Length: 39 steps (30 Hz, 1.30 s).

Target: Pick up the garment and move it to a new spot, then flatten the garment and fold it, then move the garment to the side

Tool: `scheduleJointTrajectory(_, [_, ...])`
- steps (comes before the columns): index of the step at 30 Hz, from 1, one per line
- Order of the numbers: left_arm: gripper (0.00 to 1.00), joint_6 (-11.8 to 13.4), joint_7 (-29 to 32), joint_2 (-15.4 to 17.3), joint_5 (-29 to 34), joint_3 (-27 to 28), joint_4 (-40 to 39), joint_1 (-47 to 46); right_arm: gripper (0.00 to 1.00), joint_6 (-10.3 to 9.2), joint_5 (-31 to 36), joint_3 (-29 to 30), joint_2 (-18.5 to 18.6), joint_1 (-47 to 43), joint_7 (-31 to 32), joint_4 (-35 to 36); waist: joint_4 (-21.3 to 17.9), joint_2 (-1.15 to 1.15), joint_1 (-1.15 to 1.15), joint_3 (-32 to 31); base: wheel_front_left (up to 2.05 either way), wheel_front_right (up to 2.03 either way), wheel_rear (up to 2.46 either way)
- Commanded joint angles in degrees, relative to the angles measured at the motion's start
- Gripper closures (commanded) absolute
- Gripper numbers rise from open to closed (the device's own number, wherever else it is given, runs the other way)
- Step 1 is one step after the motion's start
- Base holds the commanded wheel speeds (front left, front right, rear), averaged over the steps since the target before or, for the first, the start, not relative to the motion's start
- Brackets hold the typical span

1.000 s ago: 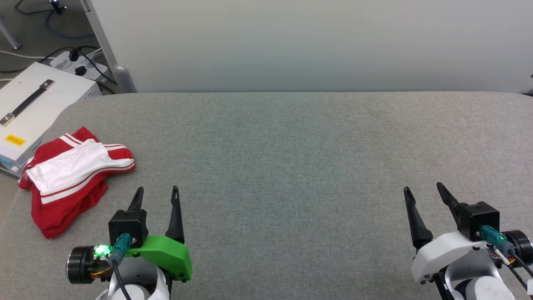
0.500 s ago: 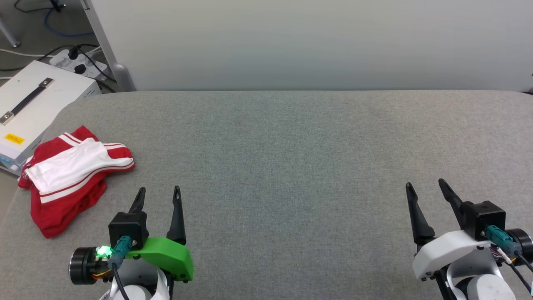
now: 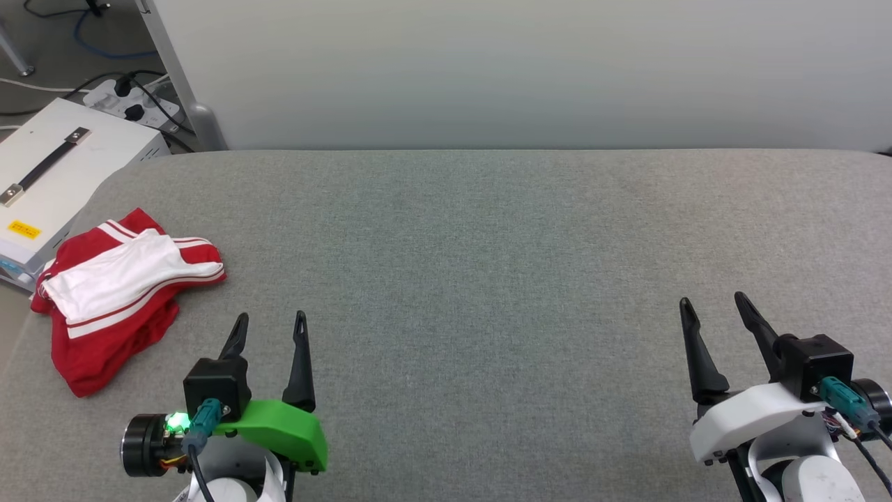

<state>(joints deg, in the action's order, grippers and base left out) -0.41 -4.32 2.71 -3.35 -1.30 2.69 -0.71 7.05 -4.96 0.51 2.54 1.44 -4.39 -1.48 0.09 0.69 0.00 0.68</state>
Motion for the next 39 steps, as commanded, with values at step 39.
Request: scheduleJointTrajectory(39, [0.00, -0.96, -5.16, 0.11, -3.30, -2.01, 4.28, -1.13, 0.00, 0.28, -2.51, 0.99, 0.21, 3.11, -5.17, -5.68, 0.31, -0.43, 0.00, 0.43, 0.00, 0.00, 0.00])
